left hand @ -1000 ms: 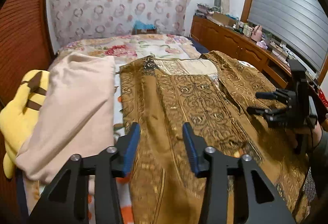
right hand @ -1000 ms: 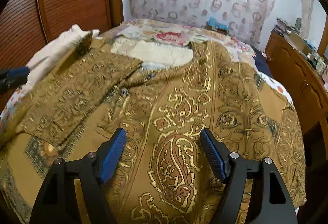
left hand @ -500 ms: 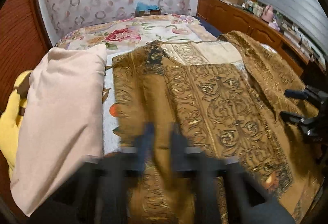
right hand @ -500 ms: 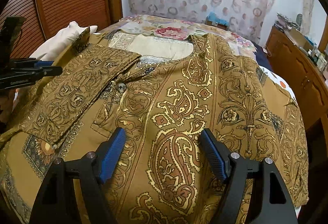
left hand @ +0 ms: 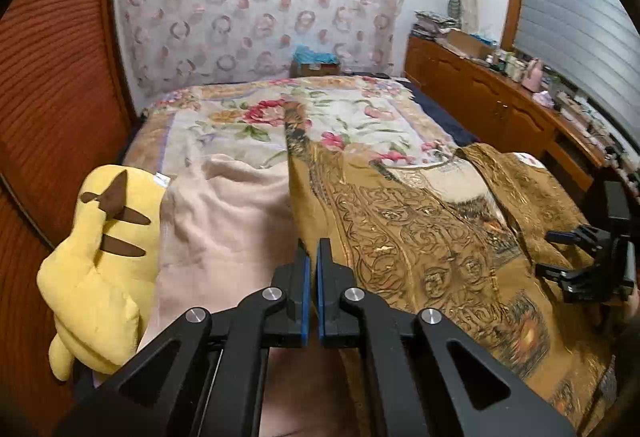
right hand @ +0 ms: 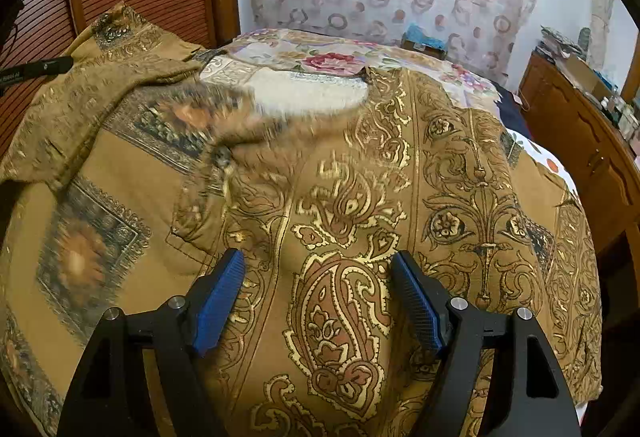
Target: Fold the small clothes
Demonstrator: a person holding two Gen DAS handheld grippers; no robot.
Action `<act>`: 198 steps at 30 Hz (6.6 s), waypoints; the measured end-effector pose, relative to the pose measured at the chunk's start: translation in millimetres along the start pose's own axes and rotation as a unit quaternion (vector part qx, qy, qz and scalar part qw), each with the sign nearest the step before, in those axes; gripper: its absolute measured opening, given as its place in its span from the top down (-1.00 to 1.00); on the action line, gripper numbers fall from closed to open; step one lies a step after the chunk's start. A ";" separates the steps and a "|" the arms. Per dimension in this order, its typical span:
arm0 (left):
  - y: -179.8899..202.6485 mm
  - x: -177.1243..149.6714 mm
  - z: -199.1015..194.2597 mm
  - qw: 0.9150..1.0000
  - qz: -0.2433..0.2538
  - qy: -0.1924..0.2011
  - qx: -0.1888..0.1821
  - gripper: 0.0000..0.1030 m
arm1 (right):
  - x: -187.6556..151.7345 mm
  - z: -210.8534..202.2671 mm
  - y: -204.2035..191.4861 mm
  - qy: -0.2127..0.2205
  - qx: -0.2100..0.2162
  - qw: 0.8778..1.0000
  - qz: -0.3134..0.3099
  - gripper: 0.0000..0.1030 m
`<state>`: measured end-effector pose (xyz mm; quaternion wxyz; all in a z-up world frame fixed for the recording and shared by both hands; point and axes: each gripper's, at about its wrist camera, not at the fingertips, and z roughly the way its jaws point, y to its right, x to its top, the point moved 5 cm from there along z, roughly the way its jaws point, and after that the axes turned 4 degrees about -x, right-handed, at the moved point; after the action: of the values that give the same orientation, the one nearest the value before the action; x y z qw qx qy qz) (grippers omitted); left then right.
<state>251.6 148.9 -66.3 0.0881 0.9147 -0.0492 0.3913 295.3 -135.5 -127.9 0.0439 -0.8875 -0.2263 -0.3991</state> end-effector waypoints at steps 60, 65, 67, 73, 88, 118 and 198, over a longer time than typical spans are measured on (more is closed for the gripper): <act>128.6 -102.4 52.8 0.996 0.054 -0.077 -0.005 -0.92 | -3.5 -8.6 8.9 0.020 -0.017 1.000 0.018 -0.54; 129.5 -102.7 54.4 0.995 0.058 -0.082 -0.010 -0.99 | -5.5 -45.3 34.2 0.056 -0.021 0.998 0.030 -0.54; 129.6 -102.9 54.5 0.995 0.058 -0.082 -0.009 -0.99 | -9.3 -61.0 55.7 0.065 -0.037 0.997 0.037 -0.54; 129.6 -102.9 54.7 0.995 0.058 -0.082 -0.010 -0.99 | -40.3 -79.8 140.8 0.048 -0.097 0.990 0.089 -0.54; 129.2 -102.5 54.6 0.995 0.057 -0.082 -0.008 -1.00 | -97.6 -35.5 209.5 -0.025 -0.038 0.977 0.210 0.33; 171.8 -62.3 -56.6 0.994 0.058 0.094 -0.002 -0.99 | -5.9 -106.7 25.0 0.116 -0.005 0.993 0.018 0.42; 63.5 -17.7 7.7 0.995 -0.004 0.066 0.069 -0.99 | 66.7 28.8 -48.7 0.024 0.113 0.990 -0.075 0.60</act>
<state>234.8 85.5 -76.5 0.0294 0.8911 -0.0127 0.4526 332.5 -60.1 -103.8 0.1199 -0.8477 -0.3345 -0.3939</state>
